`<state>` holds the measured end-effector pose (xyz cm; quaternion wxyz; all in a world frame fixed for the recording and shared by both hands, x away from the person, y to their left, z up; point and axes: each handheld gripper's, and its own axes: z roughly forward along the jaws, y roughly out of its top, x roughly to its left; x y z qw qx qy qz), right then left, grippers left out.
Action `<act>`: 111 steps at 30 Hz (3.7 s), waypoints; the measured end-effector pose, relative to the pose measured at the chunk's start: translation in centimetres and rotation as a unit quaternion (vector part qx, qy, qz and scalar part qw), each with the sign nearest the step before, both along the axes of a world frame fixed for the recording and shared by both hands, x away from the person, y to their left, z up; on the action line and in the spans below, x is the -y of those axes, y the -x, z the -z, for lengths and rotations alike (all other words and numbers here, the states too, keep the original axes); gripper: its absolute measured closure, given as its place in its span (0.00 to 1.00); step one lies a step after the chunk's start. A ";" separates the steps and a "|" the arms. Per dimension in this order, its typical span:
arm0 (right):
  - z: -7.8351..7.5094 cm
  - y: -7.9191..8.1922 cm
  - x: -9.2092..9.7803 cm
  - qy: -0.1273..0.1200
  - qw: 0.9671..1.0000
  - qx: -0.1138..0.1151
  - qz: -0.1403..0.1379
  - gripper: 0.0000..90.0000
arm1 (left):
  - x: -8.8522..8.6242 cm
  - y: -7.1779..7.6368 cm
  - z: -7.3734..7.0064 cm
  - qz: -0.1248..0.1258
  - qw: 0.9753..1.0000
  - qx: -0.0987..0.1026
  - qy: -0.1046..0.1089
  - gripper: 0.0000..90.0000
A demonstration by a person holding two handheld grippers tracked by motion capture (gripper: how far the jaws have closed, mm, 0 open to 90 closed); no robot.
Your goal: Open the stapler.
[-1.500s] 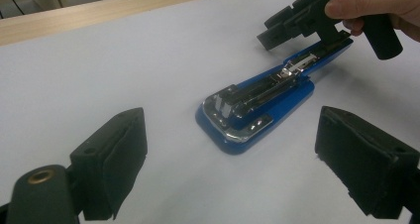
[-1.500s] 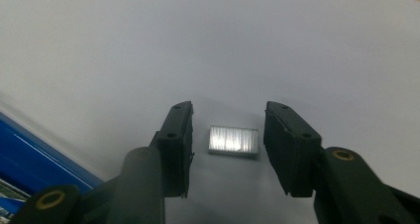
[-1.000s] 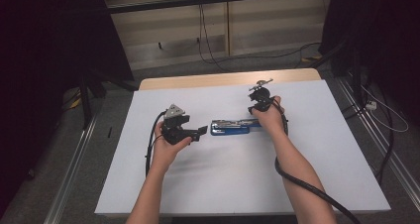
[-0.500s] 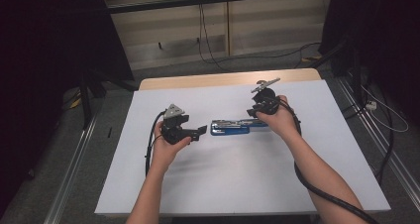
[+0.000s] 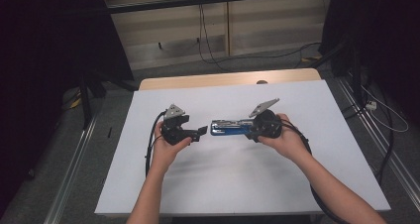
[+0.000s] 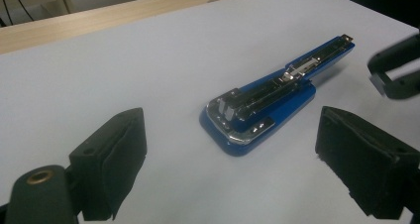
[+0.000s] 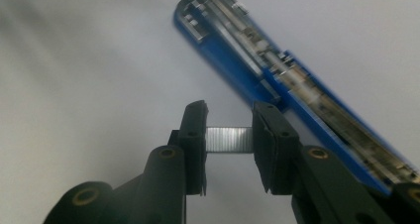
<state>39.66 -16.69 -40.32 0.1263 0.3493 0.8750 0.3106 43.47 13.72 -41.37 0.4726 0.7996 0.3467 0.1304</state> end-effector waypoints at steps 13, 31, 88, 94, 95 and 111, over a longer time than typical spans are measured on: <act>3.0 3.7 -1.3 0.053 0.996 -0.013 -0.068 0.76 | 0.3 0.2 0.0 0.002 1.000 -0.002 0.001 0.14; 3.6 4.1 -1.5 -0.004 1.000 -0.020 0.009 0.57 | 0.3 0.1 0.1 0.003 1.000 -0.005 -0.004 0.14; 4.9 6.2 1.7 -0.031 0.995 -0.015 0.089 0.84 | 0.3 0.2 0.0 0.006 1.000 -0.004 -0.003 0.14; 4.9 6.3 1.8 -0.033 0.995 -0.012 0.091 0.86 | 0.3 0.3 0.0 0.006 1.000 -0.003 -0.003 0.14; 4.9 6.2 1.9 -0.034 0.995 -0.014 0.091 0.86 | 0.3 0.2 0.0 0.006 1.000 -0.003 -0.004 0.14; 4.7 5.8 1.6 -0.021 0.996 -0.026 0.087 0.86 | 0.4 0.3 -0.1 0.006 1.000 0.000 -0.005 0.14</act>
